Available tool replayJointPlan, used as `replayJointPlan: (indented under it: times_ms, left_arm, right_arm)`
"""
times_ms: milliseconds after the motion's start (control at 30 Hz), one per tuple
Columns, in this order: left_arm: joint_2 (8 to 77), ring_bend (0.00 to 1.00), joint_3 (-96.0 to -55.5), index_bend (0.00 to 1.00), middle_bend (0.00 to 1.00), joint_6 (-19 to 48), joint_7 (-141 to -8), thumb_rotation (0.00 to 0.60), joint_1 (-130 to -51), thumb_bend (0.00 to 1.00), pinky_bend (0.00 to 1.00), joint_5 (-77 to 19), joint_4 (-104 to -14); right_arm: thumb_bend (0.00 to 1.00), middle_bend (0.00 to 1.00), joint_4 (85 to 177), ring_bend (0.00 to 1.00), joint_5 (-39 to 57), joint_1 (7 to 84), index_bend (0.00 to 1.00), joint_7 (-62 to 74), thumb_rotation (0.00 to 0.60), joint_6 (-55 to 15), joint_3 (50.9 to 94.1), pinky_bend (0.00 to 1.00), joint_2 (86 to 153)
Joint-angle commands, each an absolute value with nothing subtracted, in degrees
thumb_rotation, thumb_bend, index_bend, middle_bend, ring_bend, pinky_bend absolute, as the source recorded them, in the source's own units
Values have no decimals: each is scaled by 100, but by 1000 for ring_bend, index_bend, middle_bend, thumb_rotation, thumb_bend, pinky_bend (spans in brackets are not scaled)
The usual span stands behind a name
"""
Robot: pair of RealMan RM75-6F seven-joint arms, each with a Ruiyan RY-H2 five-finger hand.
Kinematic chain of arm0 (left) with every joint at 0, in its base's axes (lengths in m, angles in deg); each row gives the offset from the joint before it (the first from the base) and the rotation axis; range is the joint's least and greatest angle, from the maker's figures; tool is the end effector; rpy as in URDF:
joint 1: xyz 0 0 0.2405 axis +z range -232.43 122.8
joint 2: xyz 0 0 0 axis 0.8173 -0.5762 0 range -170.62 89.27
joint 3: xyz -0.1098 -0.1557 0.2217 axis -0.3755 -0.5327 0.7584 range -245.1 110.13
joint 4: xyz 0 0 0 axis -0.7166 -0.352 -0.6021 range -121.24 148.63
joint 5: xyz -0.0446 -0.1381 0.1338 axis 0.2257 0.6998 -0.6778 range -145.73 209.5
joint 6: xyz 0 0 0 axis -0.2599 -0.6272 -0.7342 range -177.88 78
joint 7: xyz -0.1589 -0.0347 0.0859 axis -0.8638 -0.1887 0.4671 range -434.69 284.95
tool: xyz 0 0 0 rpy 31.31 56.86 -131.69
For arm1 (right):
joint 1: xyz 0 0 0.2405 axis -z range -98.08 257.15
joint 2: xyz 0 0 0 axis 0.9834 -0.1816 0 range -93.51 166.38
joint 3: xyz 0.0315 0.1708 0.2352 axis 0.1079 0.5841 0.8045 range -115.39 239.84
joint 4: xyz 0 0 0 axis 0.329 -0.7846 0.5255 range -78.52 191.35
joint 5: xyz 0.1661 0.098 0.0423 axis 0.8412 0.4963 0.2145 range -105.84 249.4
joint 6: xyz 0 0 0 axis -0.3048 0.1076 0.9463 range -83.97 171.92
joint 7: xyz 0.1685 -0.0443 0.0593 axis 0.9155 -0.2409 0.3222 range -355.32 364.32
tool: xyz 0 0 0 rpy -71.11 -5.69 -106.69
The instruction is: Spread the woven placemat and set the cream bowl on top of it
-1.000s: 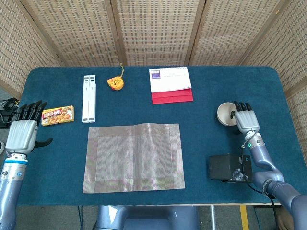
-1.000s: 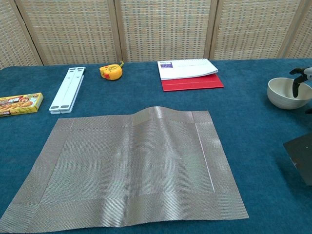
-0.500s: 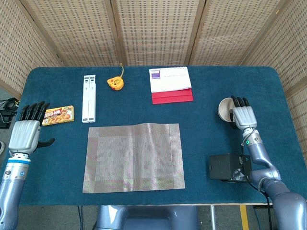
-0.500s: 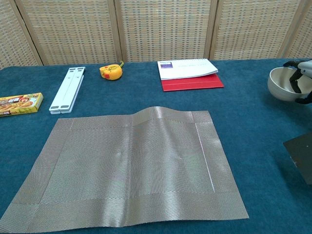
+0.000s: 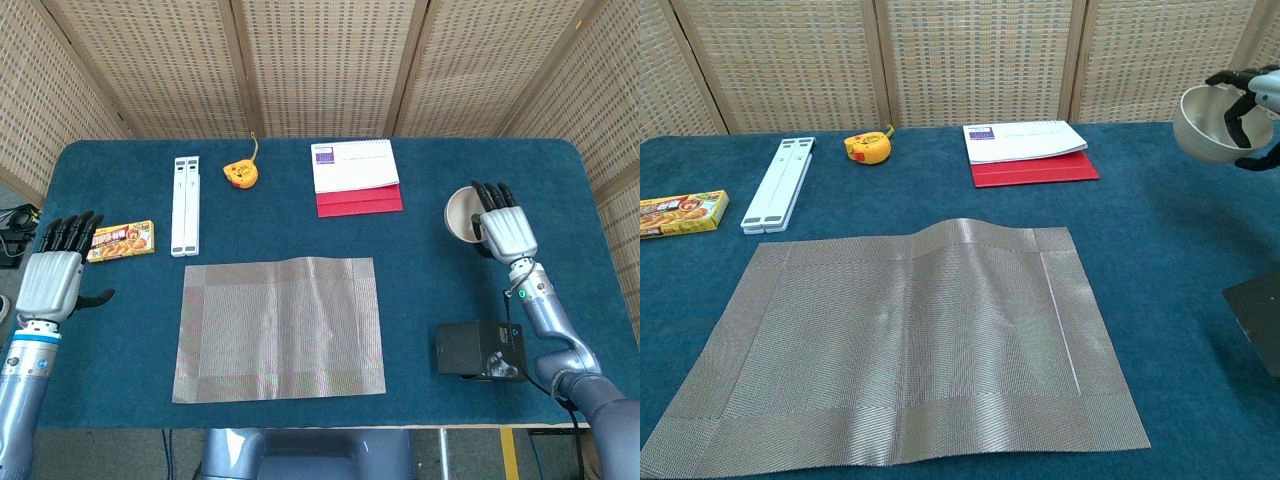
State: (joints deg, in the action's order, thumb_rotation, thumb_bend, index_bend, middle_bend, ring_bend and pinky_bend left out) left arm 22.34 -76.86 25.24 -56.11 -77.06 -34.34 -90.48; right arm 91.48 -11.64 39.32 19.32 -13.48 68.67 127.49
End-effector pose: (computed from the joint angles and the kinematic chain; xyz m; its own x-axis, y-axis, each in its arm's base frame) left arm -0.2670 0.3275 0.1774 0.4576 0.0228 0.8889 0.8891 -0.0225 -0.4572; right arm -0.3042 -0.4806 0.0931 0.6208 -0.0025 0.7839 -0.7636 -0.2282 0.6040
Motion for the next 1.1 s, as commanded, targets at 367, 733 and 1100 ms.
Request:
replayJointPlan:
  times_ms: [367,733,1100]
  left_arm:
    - [2151,0,-7687,0,0,2440,-5779,600,-7681,0,0,-3505,-9030]
    - [2188,0,-7699,0,0,2331,-5724,600,-7727,0,0,-3423,-8983]
    - [2199,0,-7716,0,0,2283,-5694,600,-7746,0,0,-3339,-8953]
  right_arm:
    - [462,0,13355,0,-1882,3345,700,237,600,-1211,6793,0,10764]
    - [460,0,14227,0,-2000,2700,700,-456,600,-324,6764,0,11273]
    - [459,0,14272,0,-1683,2219,698,-1267,600,325,6851,0,12147]
